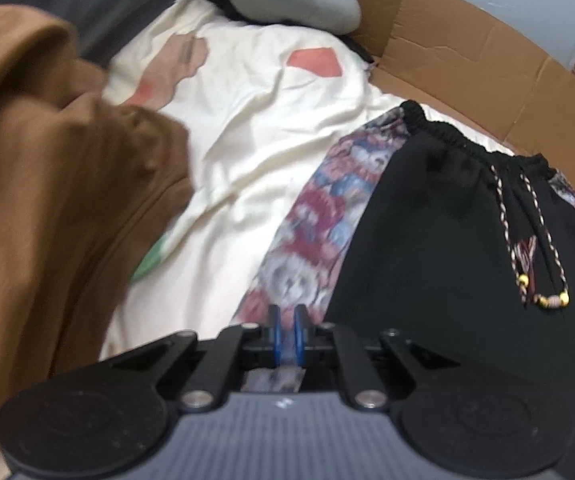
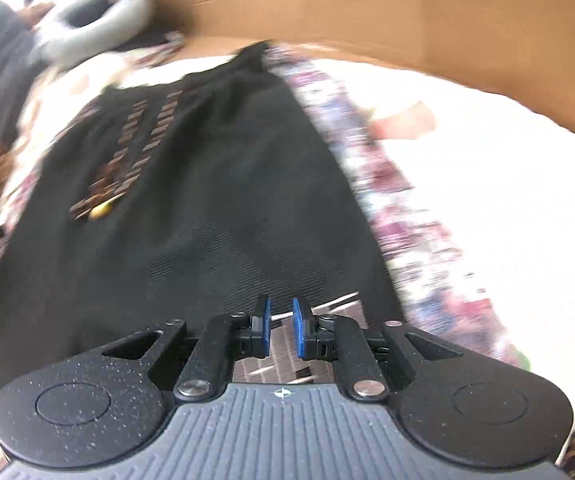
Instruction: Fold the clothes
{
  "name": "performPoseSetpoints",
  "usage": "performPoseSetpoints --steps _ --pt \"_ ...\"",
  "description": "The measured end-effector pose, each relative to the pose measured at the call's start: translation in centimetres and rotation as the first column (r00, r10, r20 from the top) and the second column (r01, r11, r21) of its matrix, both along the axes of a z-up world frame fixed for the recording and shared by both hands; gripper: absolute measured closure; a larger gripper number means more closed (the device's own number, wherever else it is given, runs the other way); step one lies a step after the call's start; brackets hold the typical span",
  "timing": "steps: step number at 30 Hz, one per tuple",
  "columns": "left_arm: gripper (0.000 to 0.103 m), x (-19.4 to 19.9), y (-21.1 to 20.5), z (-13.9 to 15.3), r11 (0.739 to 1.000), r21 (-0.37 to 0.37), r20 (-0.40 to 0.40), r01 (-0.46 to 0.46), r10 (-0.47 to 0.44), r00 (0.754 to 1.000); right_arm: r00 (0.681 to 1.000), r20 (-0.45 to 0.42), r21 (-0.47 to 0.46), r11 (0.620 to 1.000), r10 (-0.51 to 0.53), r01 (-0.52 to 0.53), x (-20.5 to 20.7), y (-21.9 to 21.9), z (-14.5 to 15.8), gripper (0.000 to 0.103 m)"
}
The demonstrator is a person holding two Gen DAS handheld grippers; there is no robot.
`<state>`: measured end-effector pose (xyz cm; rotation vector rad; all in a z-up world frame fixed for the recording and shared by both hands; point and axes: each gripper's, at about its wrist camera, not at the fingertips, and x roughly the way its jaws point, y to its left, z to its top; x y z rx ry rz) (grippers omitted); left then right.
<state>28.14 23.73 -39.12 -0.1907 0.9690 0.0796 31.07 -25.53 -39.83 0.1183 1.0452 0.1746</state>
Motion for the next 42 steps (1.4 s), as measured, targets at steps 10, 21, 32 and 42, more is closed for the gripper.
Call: performPoseSetpoints --steps 10,21,32,42 --pt "0.095 4.8 -1.0 -1.0 1.0 0.008 0.014 0.02 -0.021 1.0 0.999 0.006 -0.043 0.998 -0.037 0.037 3.8 -1.2 -2.7 0.091" --pt "0.095 7.7 -2.2 -0.3 0.999 0.031 0.051 0.043 -0.045 0.998 0.995 0.079 -0.058 0.996 -0.059 0.064 9.1 -1.2 -2.5 0.09" --pt "0.095 11.1 -2.9 -0.2 0.999 0.028 0.064 0.044 -0.045 0.997 0.989 0.127 -0.07 0.993 -0.08 0.09 12.4 -0.5 -2.6 0.09" --pt "0.096 13.8 -4.4 -0.5 0.996 0.025 0.05 0.08 -0.081 0.995 0.986 0.161 -0.076 0.995 -0.048 0.061 15.2 0.7 -1.8 0.09"
